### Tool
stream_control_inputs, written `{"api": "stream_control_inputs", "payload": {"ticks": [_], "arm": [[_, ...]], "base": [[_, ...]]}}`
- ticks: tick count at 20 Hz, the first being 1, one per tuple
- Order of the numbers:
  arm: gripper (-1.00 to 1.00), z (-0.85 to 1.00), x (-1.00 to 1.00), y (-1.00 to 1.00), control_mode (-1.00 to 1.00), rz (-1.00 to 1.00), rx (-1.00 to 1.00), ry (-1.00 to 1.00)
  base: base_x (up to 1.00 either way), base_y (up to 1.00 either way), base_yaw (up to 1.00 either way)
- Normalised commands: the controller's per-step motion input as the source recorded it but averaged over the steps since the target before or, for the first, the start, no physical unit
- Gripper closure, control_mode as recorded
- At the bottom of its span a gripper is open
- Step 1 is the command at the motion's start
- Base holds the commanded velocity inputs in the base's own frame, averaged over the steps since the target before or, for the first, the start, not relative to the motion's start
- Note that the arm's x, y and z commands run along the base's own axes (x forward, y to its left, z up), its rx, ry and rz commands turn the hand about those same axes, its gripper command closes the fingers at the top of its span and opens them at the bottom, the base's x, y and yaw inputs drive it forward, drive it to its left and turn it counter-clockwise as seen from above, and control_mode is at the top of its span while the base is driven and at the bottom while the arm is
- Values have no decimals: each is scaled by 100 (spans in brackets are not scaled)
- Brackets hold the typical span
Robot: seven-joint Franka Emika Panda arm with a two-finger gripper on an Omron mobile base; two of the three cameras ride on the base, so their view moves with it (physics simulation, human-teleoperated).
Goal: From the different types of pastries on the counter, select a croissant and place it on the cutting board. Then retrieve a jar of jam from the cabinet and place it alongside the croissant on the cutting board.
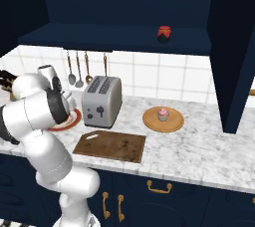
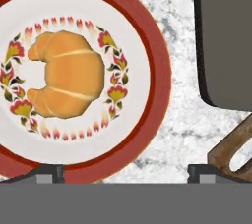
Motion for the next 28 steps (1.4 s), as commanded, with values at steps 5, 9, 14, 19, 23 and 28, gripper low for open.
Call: {"api": "stream_control_inputs", "payload": {"ticks": [5,9,14,19,23,28], "arm": [[-100,-33,23,7,-100,0,0,0],[-100,-26,15,23,-100,0,0,0],[-100,-24,20,9,-100,-1,0,0],[-100,-20,26,7,-100,-2,0,-3],[-100,-15,14,2,-100,-1,0,-1],[-100,-20,6,0,-100,-1,0,0]], "base": [[0,0,0],[0,0,0],[0,0,0],[0,0,0],[0,0,0],[0,0,0]]}}
